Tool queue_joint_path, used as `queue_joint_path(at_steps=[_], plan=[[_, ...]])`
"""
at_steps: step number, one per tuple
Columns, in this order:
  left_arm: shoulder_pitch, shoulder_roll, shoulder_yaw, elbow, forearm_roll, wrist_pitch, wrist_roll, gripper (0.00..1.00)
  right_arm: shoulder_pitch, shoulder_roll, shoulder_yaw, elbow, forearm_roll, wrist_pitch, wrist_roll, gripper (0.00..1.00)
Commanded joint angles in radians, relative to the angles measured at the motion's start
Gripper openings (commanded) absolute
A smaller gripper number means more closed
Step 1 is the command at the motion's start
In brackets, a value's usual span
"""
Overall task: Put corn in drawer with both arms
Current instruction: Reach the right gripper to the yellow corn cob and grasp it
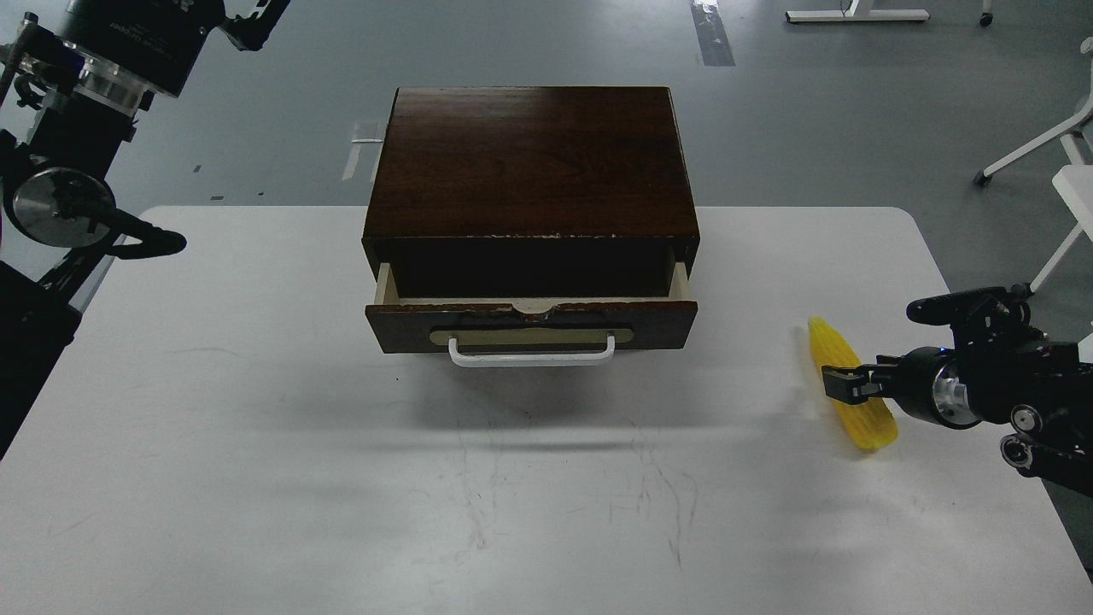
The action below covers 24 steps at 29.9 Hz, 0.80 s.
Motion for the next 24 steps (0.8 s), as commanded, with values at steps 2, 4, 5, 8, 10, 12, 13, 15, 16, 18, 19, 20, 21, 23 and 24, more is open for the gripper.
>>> queue_joint_path(at_steps=[2,4,5,8,10,12,13,15,16,18,19,20,21,23,24], plan=[[0.002,0.0,0.0,0.0,0.0,0.0,0.0,0.98,-0.005,-0.007,0.004,0.002,0.004,-0.032,-0.002,0.57],[0.002,-0.002,0.0,0.0,0.0,0.0,0.0,0.98,-0.005,-0.007,0.004,0.003,0.004,-0.032,-0.003,0.5],[0.002,-0.002,0.0,0.0,0.0,0.0,0.0,0.98,-0.006,-0.007,0.004,0.002,0.004,-0.032,-0.003,0.47],[0.002,-0.002,0.0,0.0,0.0,0.0,0.0,0.98,-0.015,-0.007,0.003,0.005,0.006,-0.032,-0.005,0.42],[0.002,0.0,0.0,0.0,0.0,0.0,0.0,0.98,-0.022,-0.009,0.003,0.008,0.009,-0.032,-0.005,0.42],[0.002,0.001,0.0,0.0,0.0,0.0,0.0,0.98,-0.025,-0.009,0.003,0.008,0.009,-0.032,-0.005,0.42],[0.003,0.004,0.0,0.0,0.0,0.0,0.0,0.98,-0.031,-0.009,0.004,0.009,0.009,-0.032,-0.005,0.42],[0.003,0.015,0.0,0.0,0.0,0.0,0.0,0.98,-0.032,-0.01,0.004,0.014,0.009,-0.033,-0.005,0.42],[0.005,0.017,0.0,0.0,0.0,0.0,-0.002,0.98,-0.032,-0.016,0.004,0.015,0.009,-0.033,-0.005,0.42],[0.005,0.017,0.002,0.0,0.0,0.0,-0.003,0.98,-0.032,-0.016,0.004,0.015,0.009,-0.033,-0.005,0.42],[0.005,0.018,0.0,0.0,0.0,0.0,-0.006,0.98,-0.032,-0.016,0.004,0.017,0.009,-0.033,-0.005,0.39],[0.005,0.018,0.0,0.0,0.0,0.0,-0.008,0.98,-0.032,-0.016,0.004,0.017,0.009,-0.033,-0.005,0.33],[0.005,0.02,0.0,0.0,0.0,0.0,-0.008,0.98,-0.032,-0.018,0.004,0.017,0.009,-0.033,-0.005,0.3],[0.005,0.023,0.0,0.0,0.0,0.0,-0.006,0.98,-0.032,-0.029,0.006,0.029,0.012,-0.033,-0.006,0.09],[0.005,0.023,0.0,0.0,0.0,0.0,-0.006,0.98,-0.032,-0.029,0.006,0.029,0.012,-0.033,-0.006,0.09]])
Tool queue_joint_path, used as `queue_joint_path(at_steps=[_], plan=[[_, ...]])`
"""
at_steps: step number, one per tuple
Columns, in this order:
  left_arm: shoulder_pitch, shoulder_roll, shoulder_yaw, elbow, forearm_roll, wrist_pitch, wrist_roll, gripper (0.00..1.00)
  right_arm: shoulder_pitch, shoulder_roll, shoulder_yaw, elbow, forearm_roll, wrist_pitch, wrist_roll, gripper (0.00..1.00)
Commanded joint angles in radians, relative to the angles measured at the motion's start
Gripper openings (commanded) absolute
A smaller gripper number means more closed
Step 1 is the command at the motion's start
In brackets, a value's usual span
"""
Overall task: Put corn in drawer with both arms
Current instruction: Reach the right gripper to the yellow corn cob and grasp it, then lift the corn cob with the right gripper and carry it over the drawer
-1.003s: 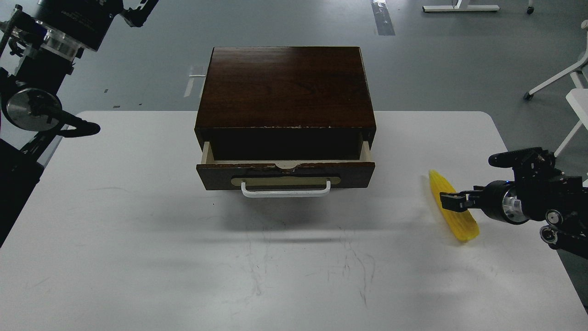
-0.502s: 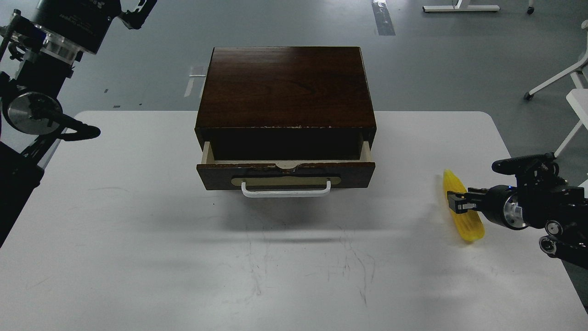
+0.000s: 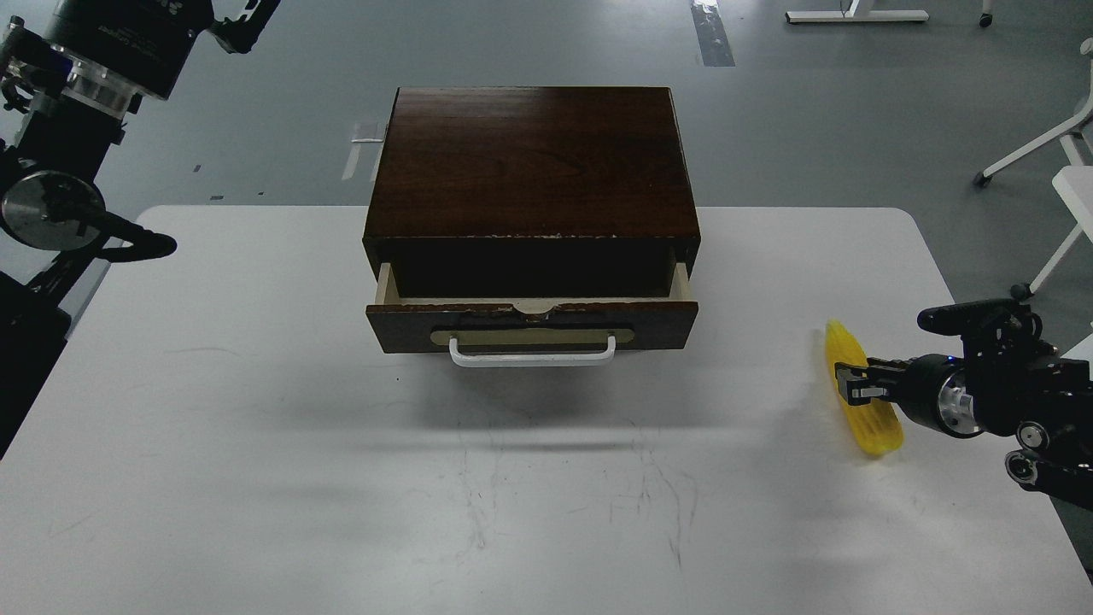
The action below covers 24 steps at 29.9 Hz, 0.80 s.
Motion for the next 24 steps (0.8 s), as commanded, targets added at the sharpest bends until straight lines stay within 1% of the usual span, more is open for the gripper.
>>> queue_joint_path(at_steps=[1,5,8,10,14,15,16,18,20,21,22,23,24], plan=[[0.0,0.002,0.002,0.0,0.0,0.0,0.0,0.98,0.002,-0.02,0.004,0.022,0.005,0.002,-0.001,0.01],[-0.001,0.002,0.003,0.0,0.0,0.0,0.002,0.98,0.023,-0.091,0.012,0.116,0.012,0.009,-0.018,0.0],[-0.003,-0.001,0.005,0.0,0.002,0.0,0.002,0.98,0.058,-0.162,0.014,0.179,0.012,0.011,-0.012,0.0],[-0.003,-0.002,0.006,0.0,0.002,0.0,0.003,0.98,0.08,-0.23,0.015,0.234,0.018,0.014,-0.009,0.0],[-0.004,-0.004,0.006,-0.002,0.002,0.0,0.003,0.98,0.113,-0.266,0.023,0.289,0.023,0.014,-0.008,0.0],[-0.004,-0.002,0.006,-0.003,0.002,0.0,0.003,0.98,0.141,-0.284,0.041,0.329,0.023,0.014,-0.001,0.0],[-0.006,0.001,0.005,-0.006,0.002,0.0,0.003,0.98,0.172,-0.309,0.069,0.373,0.023,0.014,0.008,0.0],[-0.006,0.012,0.005,-0.006,0.002,0.0,0.003,0.98,0.231,-0.317,0.099,0.415,0.022,0.014,0.028,0.0],[-0.006,0.021,0.006,-0.006,0.002,0.0,0.004,0.98,0.288,-0.312,0.103,0.423,0.022,0.015,0.045,0.0],[-0.006,0.027,0.008,-0.008,0.002,0.0,0.003,0.98,0.354,-0.304,0.103,0.42,0.022,0.017,0.072,0.0],[-0.006,0.029,0.008,-0.008,0.002,0.0,0.005,0.98,0.427,-0.271,0.101,0.409,0.017,0.037,0.11,0.0],[-0.006,0.032,0.008,-0.008,0.002,0.0,0.007,0.98,0.466,-0.239,0.098,0.403,0.012,0.061,0.133,0.0],[-0.006,0.039,0.008,-0.008,0.002,0.0,0.007,0.98,0.523,-0.182,0.098,0.389,0.009,0.105,0.165,0.0]])
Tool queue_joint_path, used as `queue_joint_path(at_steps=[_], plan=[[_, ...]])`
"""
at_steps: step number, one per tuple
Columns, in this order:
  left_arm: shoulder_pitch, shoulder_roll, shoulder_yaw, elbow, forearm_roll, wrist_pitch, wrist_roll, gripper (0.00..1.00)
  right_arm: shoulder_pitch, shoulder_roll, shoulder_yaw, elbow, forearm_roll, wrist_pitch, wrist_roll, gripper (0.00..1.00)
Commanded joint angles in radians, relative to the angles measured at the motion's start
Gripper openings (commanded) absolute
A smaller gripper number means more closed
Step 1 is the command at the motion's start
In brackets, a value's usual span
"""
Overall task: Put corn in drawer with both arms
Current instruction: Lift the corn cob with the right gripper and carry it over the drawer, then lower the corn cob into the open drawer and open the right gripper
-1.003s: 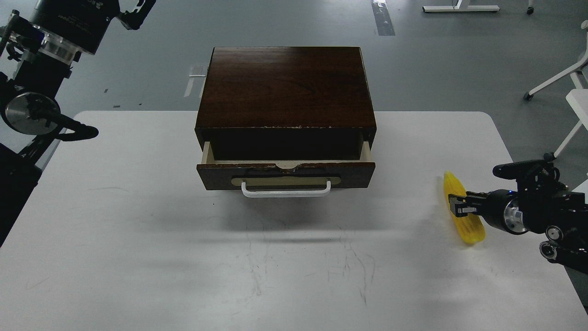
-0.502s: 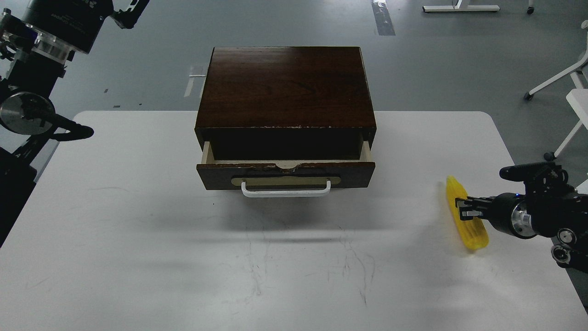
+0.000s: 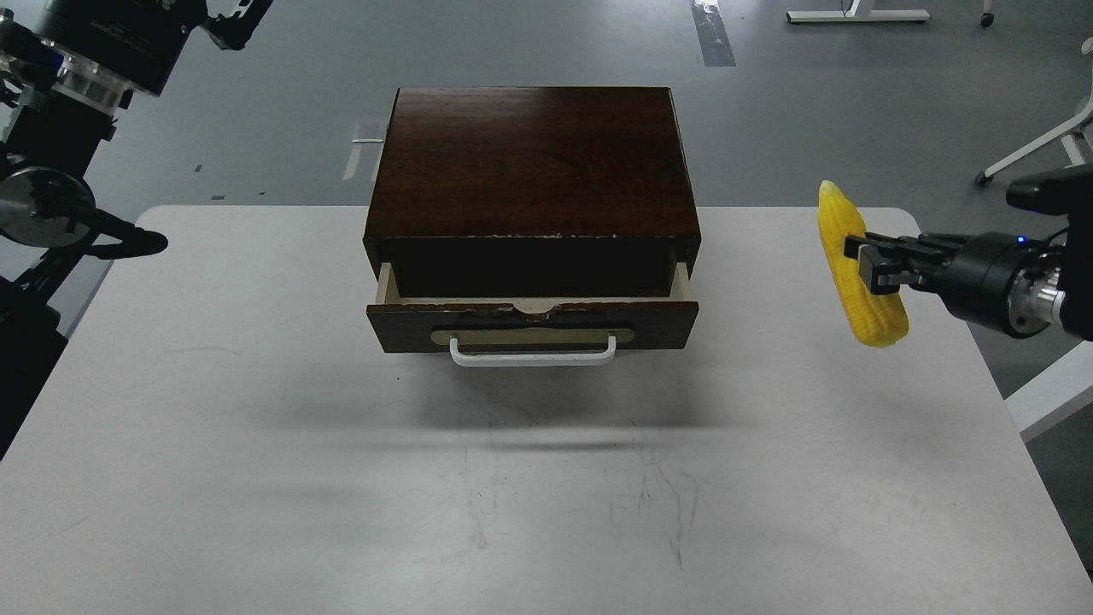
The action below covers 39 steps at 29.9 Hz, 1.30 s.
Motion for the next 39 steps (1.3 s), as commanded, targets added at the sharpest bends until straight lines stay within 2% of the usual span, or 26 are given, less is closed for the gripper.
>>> queue_joint_path(at_steps=[1,4,7,10,14,16,18,29,39], plan=[[0.0,0.018,0.003,-0.001,0.0,0.0,0.002,0.98,0.176,0.13,-0.003,-0.03,-0.009,0.091,0.093,0.0],[0.0,0.024,0.002,-0.003,0.0,0.0,0.002,0.98,0.262,0.208,-0.006,-0.047,-0.012,0.134,0.143,0.0],[0.0,0.038,0.002,-0.001,0.0,0.0,0.001,0.98,0.342,0.331,-0.009,-0.076,-0.05,0.177,0.243,0.0],[0.002,0.038,0.002,-0.001,0.0,0.0,0.001,0.98,0.371,0.378,-0.013,-0.087,-0.13,0.202,0.303,0.0],[0.0,0.04,0.0,-0.001,0.0,0.0,0.001,0.98,0.394,0.464,-0.019,-0.111,-0.406,0.231,0.493,0.0],[0.002,0.04,0.0,-0.001,0.0,0.0,-0.001,0.98,0.394,0.481,-0.019,-0.122,-0.478,0.231,0.53,0.0],[0.002,0.04,0.0,-0.001,0.0,0.0,-0.001,0.98,0.394,0.501,-0.029,-0.139,-0.554,0.231,0.532,0.0],[0.003,0.04,-0.003,-0.001,0.0,0.0,-0.004,0.98,0.411,0.619,-0.073,-0.234,-0.669,0.23,0.532,0.0],[0.003,0.04,-0.003,-0.001,0.0,0.0,-0.004,0.98,0.416,0.638,-0.134,-0.237,-0.775,0.22,0.532,0.0]])
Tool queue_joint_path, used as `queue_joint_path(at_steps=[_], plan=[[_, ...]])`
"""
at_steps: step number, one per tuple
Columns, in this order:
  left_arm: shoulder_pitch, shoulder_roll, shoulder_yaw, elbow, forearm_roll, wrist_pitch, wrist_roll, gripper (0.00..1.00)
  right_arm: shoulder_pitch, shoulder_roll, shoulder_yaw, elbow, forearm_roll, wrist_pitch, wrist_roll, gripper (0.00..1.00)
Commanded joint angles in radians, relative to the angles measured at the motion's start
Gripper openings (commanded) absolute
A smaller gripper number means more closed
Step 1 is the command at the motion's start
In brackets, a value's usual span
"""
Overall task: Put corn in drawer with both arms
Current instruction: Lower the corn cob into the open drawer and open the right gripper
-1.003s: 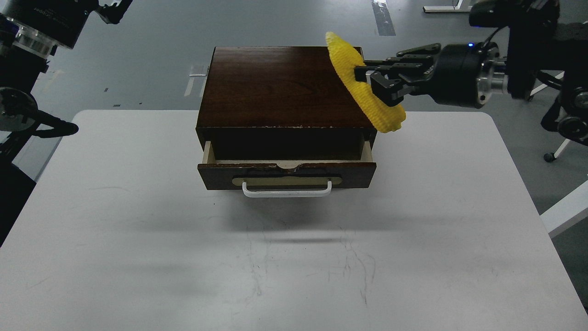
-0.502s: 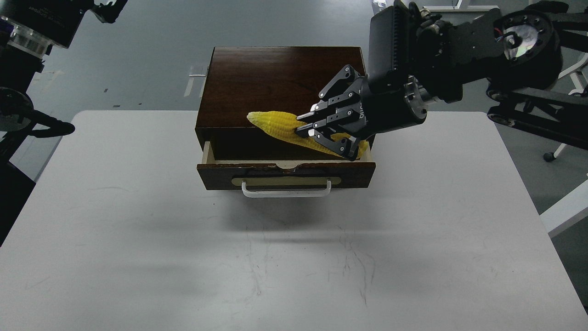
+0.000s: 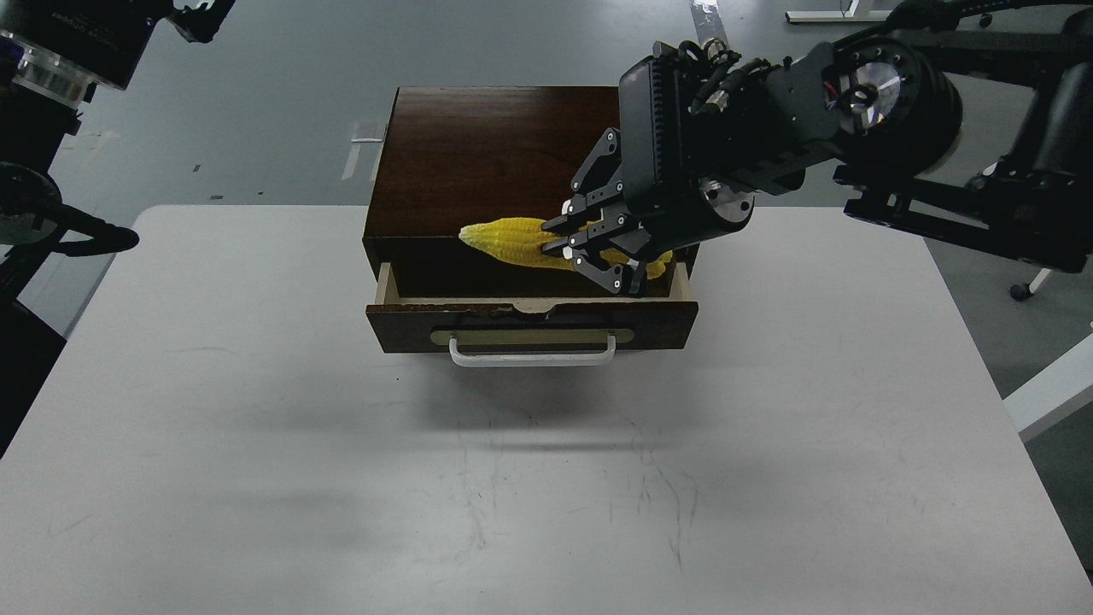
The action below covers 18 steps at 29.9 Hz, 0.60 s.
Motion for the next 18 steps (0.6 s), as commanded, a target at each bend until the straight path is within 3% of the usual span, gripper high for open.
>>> queue_joint_path(at_steps=[1,18], plan=[[0.0,0.0,0.0,0.0,0.0,0.0,0.0,0.98,0.0,0.002,-0.027,-0.006,-0.033,-0.003,0.0,0.0],[0.014,0.001,0.0,0.0,0.0,0.0,-0.008,0.98,-0.028,0.055,-0.044,-0.078,-0.035,-0.003,0.0,0.0]])
